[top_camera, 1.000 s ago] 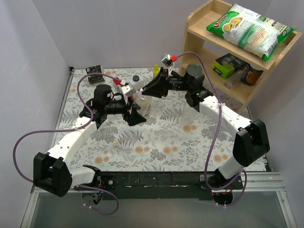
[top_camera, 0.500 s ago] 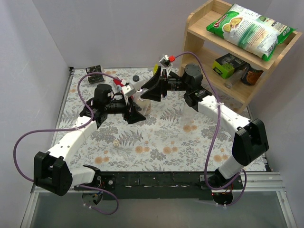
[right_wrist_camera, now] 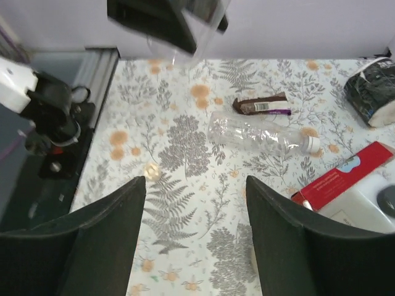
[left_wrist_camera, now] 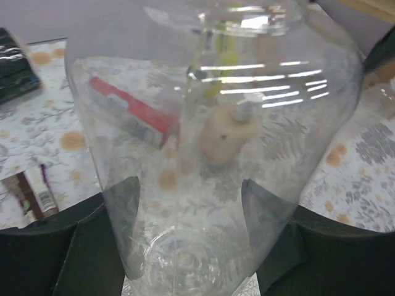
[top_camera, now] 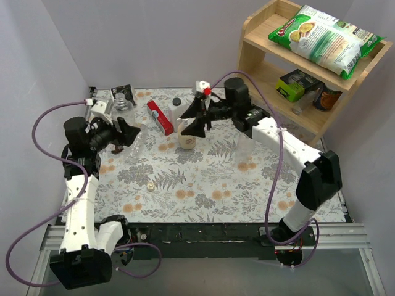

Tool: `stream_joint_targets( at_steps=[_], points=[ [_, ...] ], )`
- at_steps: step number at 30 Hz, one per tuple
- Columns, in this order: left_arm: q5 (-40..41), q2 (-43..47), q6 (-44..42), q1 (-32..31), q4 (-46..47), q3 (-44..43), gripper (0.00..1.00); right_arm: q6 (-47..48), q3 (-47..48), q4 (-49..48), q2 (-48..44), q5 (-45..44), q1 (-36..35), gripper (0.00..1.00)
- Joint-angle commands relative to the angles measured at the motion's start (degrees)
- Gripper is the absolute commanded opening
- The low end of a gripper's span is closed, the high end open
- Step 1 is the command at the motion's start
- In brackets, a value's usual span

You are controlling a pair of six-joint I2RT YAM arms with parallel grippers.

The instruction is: Screw on the bottle caps

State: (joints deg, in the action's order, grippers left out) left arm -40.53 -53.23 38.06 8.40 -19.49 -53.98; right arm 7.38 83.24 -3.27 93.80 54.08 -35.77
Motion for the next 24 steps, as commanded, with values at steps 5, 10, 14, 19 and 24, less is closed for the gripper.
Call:
stream_joint_targets(
  at_steps=[5, 10, 14, 19, 24],
  points=[
    [5.46, 8.66, 2.72, 7.41, -4.95, 1.50, 0.00, 39.29, 7.73, 26.66, 14.20, -12.86, -16.15, 0.68],
    [4.85, 11.66, 3.16, 9.35, -6.35, 3.00, 0.00, 36.57, 4.74, 17.96, 18.78, -15.66, -20.65, 0.72],
    [3.18, 12.71, 3.33, 9.61, -8.37, 2.91, 0.00, 31.14, 3.24, 9.61, 22.03, -17.69, -23.46, 0.76],
    [2.65, 13.51, 2.19, 9.18, -11.62, 2.12, 0.00, 25.24, 6.84, 5.82, 27.22, -17.53, -24.00, 0.76],
    [2.91, 12.98, 1.22, 7.33, -12.42, 1.42, 0.00, 25.14, 7.20, 5.55, 30.47, -13.84, -25.22, 0.76]
  ],
)
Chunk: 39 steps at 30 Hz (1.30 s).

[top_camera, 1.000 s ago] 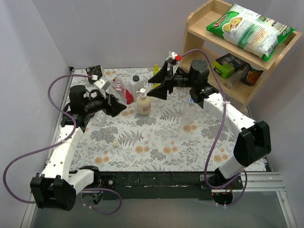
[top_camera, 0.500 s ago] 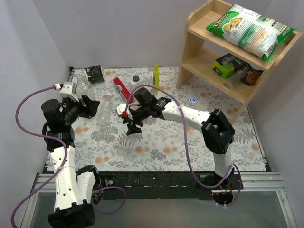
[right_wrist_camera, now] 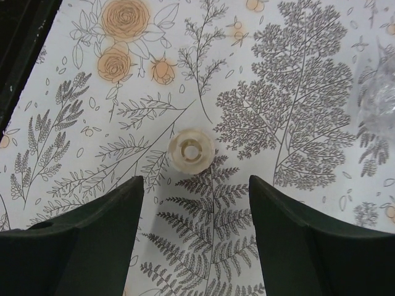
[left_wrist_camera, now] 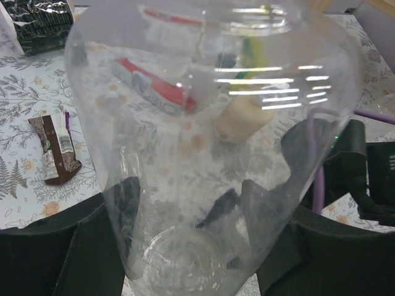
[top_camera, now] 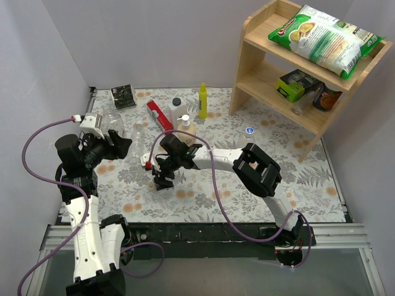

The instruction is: Screw on the bottle caps

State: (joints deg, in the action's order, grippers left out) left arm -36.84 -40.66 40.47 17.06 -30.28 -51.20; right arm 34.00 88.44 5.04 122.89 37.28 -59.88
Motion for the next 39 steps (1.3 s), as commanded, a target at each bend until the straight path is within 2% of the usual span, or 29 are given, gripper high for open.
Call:
stream_joint_targets(
  at_steps=[1, 12, 18, 20, 21, 24, 27, 31, 32, 35, 36, 39],
  points=[
    [-0.69, 0.24, -1.18, -1.59, -1.36, -1.36, 0.00, -1.30, 2.00, -2.58, 1.65, 3.06, -1.38, 0.76],
    [0.19, -0.12, -2.93, -5.19, -2.23, -1.53, 0.00, -3.94, 4.01, -4.42, 5.25, 2.36, -2.88, 0.75],
    [0.45, 0.23, -4.17, -6.42, -3.29, -1.97, 0.00, -5.26, 4.98, -6.01, 6.66, 1.58, -3.23, 0.61],
    [0.37, 0.32, -4.43, -6.69, -3.38, -1.80, 0.00, -5.17, 4.98, -5.74, 6.49, 1.13, -3.32, 0.53],
    [0.28, 0.32, -4.61, -6.69, -3.47, -1.80, 0.00, -5.00, 4.98, -5.39, 6.40, 1.04, -3.32, 0.46],
    [-1.12, 0.24, -5.48, -6.86, -2.77, -0.92, 0.00, -4.21, 4.11, -5.13, 4.21, 0.96, -3.32, 0.35],
    [-5.33, -0.82, -8.55, -6.78, -0.41, 0.30, 0.00, -3.06, 1.30, -0.13, -1.76, 1.65, -2.79, 0.29],
    [-10.00, -5.47, -11.98, -8.00, 6.45, 1.45, 0.00, -1.39, -2.31, 11.37, -17.02, 4.90, 1.32, 0.26],
    [-11.14, -7.83, -15.21, -8.79, 7.42, 1.54, 0.00, -1.48, -1.01, 18.97, -18.98, 5.87, 2.73, 0.26],
    [-18.07, -11.96, -22.25, -9.58, 8.66, 2.59, 0.00, -6.91, 4.78, 30.07, -24.88, 10.87, 10.72, 0.24],
    [-20.70, -12.59, -28.02, -10.02, 8.75, 3.55, 0.00, -7.19, 6.29, 32.73, -26.02, 13.76, 12.92, 0.24],
    [-22.22, -14.26, -34.02, -14.32, 9.01, 5.93, 0.00, -8.68, 13.82, 38.18, -29.19, 16.58, 20.48, 0.23]
  ],
)
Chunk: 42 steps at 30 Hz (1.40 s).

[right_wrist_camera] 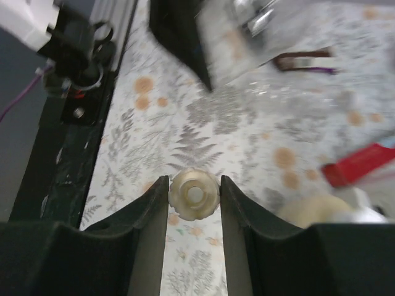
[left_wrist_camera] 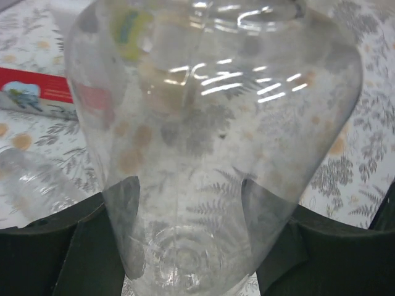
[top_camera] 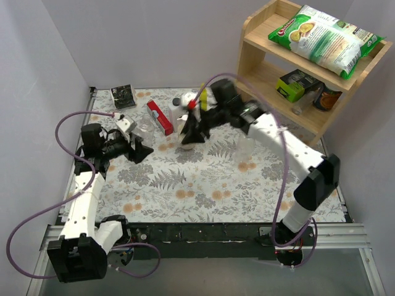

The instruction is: Screw on the bottle caps

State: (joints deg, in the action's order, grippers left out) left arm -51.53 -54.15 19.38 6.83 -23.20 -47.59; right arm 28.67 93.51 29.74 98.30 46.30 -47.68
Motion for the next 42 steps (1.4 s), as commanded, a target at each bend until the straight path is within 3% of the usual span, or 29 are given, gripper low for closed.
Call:
stream_joint_targets(
  at_steps=[1, 5, 7, 10, 11, 17, 21, 28, 37, 42],
  points=[
    [-6.84, -0.69, -14.09, -5.67, 2.37, 3.03, 0.00, -4.31, 10.70, 13.77, -5.65, 7.83, 11.35, 0.23],
    [-3.41, 3.16, -9.99, -14.98, 14.29, 11.79, 0.00, -8.10, 16.43, 11.93, -7.42, 10.47, 15.07, 0.24],
    [-1.39, 5.88, -6.03, -18.06, 25.36, 15.32, 0.00, -8.54, 17.58, 11.05, -8.47, 12.40, 15.07, 0.25],
    [1.07, 6.43, -5.32, -24.66, 31.80, 19.02, 0.00, -7.58, 15.57, 10.96, -10.66, 11.36, 14.11, 0.26],
    [2.82, 6.16, -1.14, -26.85, 33.29, 19.29, 0.00, -7.31, 15.04, 10.96, -11.20, 11.18, 13.93, 0.26],
    [8.45, 4.67, 10.83, -33.80, 47.09, 22.72, 0.00, -3.79, 16.52, 13.77, -11.03, 9.16, 8.31, 0.26],
    [8.65, 3.18, 15.60, -34.16, 54.47, 25.44, 0.00, -1.87, 19.07, 16.05, -9.10, 7.85, 5.94, 0.27],
    [8.81, 1.76, 20.08, -34.95, 58.62, 26.76, 0.00, 1.92, 20.13, 19.04, -7.51, 3.27, 0.76, 0.27],
    [7.41, 4.67, 14.12, -36.88, 55.19, 27.55, 0.00, 2.01, 22.67, 20.09, -3.91, 0.63, -0.92, 0.27],
    [9.86, 5.02, 15.07, -37.06, 58.08, 28.87, 0.00, 4.56, 25.14, 24.75, -2.15, -0.61, -1.89, 0.27]
  ],
)
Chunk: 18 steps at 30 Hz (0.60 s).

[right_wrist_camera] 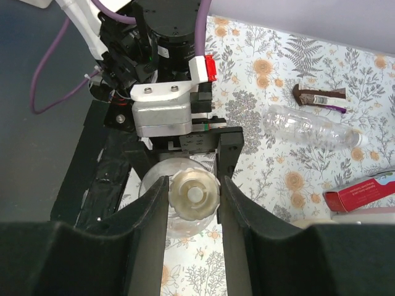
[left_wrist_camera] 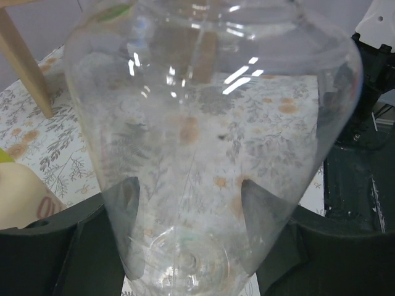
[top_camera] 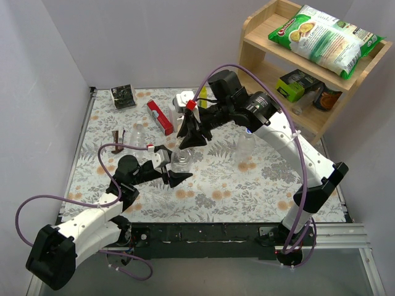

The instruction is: Screw on the bottle caps

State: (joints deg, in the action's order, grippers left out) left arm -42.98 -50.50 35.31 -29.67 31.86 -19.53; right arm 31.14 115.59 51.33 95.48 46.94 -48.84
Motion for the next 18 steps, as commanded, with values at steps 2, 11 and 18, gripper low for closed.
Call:
stream_joint_targets(
  at_steps=[2, 11, 18],
  points=[
    [2.98, 1.46, 0.46, -0.56, 3.65, 0.98, 0.00, 2.35, 2.19, 3.42, 0.06, -1.23, -0.91, 0.27],
    [4.31, 1.55, 3.27, -0.48, 3.73, 1.16, 0.00, 2.61, 1.13, 4.13, -0.82, -1.06, -1.26, 0.28],
    [5.01, 1.11, 3.36, -0.48, 4.88, 1.42, 0.00, 2.27, 0.25, 4.92, -1.61, -1.94, -1.26, 0.27]
  ],
)
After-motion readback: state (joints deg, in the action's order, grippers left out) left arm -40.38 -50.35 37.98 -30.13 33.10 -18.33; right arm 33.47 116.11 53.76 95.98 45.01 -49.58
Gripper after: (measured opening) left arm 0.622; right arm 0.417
